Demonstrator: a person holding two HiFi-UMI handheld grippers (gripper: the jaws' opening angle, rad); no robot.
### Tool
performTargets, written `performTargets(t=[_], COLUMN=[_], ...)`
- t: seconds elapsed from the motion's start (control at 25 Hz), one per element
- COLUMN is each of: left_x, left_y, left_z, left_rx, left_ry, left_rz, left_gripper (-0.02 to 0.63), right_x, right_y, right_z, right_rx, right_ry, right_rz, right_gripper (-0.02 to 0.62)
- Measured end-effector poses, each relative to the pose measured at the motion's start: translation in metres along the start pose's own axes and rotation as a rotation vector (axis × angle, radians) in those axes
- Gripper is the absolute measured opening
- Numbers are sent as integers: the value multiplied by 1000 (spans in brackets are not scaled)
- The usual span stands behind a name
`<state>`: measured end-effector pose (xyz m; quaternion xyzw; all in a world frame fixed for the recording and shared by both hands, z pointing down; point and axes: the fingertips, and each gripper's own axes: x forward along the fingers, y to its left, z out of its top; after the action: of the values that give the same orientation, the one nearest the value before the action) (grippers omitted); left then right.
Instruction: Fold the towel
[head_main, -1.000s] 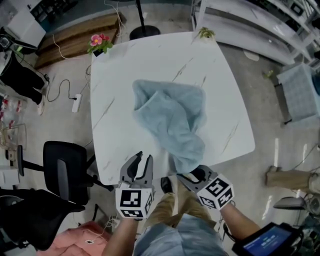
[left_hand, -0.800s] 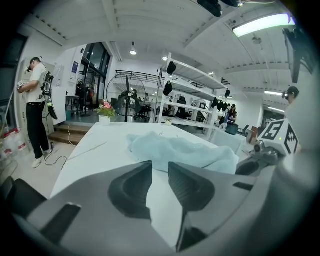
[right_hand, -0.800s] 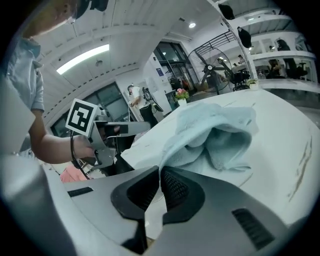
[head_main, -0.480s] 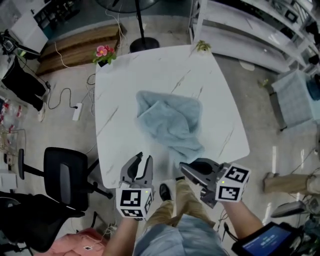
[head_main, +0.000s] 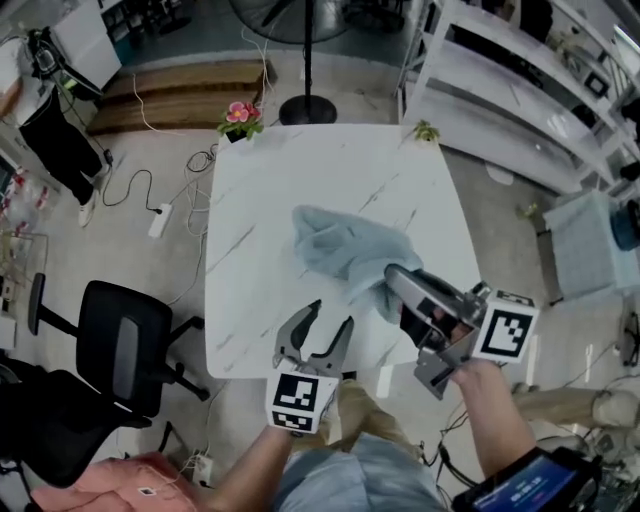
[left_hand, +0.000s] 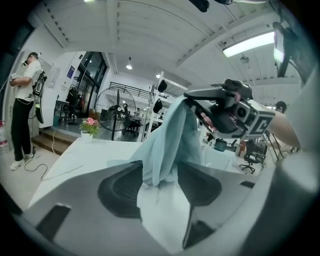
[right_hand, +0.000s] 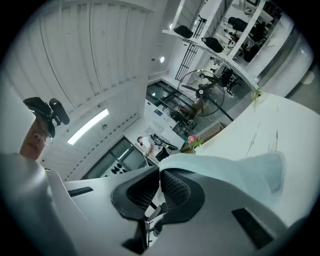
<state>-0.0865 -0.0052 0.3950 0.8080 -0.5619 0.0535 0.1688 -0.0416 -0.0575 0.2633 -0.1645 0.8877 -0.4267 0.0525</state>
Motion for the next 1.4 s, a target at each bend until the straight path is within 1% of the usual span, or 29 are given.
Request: performTargets(t=[0.04, 0.12, 0.2, 0.28, 0.36, 0.44, 0.48, 0.52, 0.56, 0.64, 0.68, 0.84, 1.0, 1.04, 1.12, 1.16, 1.2, 1.24, 1.4], left_x=[7, 19, 29, 34, 34, 32, 30, 29, 27, 19, 12, -29, -89, -105, -134, -147, -159, -171, -212], left_y=[-2, -1, 7, 15, 18, 18, 18, 20, 22, 27, 30, 43, 52, 52, 48, 44, 41, 36, 15], left_z=[2, 4, 5, 13, 25, 35, 37, 38, 37, 38, 41, 56, 82, 84, 83, 79, 73, 64, 22], left_rx=[-4, -11, -8, 3, 16, 27, 33, 39, 47, 78, 103, 230, 344, 389, 507, 553, 581, 593, 595], left_ry=[-10, -14, -8, -21, -60, -100, -109, -108, -101, -91, -88, -90, -144, -143, -121, -105, -86, -65, 26], left_rz=[-5, 11, 48, 87, 113, 122, 124, 128, 134, 157, 170, 240, 306, 315, 323, 323, 322, 324, 349], left_gripper=[231, 274, 306, 328, 331, 330, 316, 268, 195, 73, 35, 37, 35, 35, 34, 32, 31, 29, 29], right_x=[4, 10, 12, 11, 8, 6, 5, 4, 2, -3, -5, -17, -27, -30, -35, -38, -40, -43, -59], right_y=[2, 5, 10, 14, 19, 25, 29, 33, 36, 45, 49, 65, 83, 89, 96, 99, 101, 102, 106], right_z=[1, 1, 0, 0, -3, -4, -4, -3, -3, -4, -5, -20, -60, -73, -99, -113, -128, -143, -197], right_rx=[-4, 3, 28, 56, 87, 101, 105, 109, 114, 123, 125, 143, 189, 201, 230, 247, 266, 286, 357], right_ry=[8, 24, 37, 47, 57, 57, 55, 52, 49, 44, 41, 39, 55, 63, 83, 97, 113, 131, 188], right_rz=[0, 8, 23, 41, 61, 84, 97, 108, 119, 139, 148, 187, 257, 274, 303, 314, 324, 333, 341], right_gripper=[25, 25, 25, 25, 25, 25, 25, 25, 25, 25, 25, 25, 25, 25, 25, 25, 25, 25, 25])
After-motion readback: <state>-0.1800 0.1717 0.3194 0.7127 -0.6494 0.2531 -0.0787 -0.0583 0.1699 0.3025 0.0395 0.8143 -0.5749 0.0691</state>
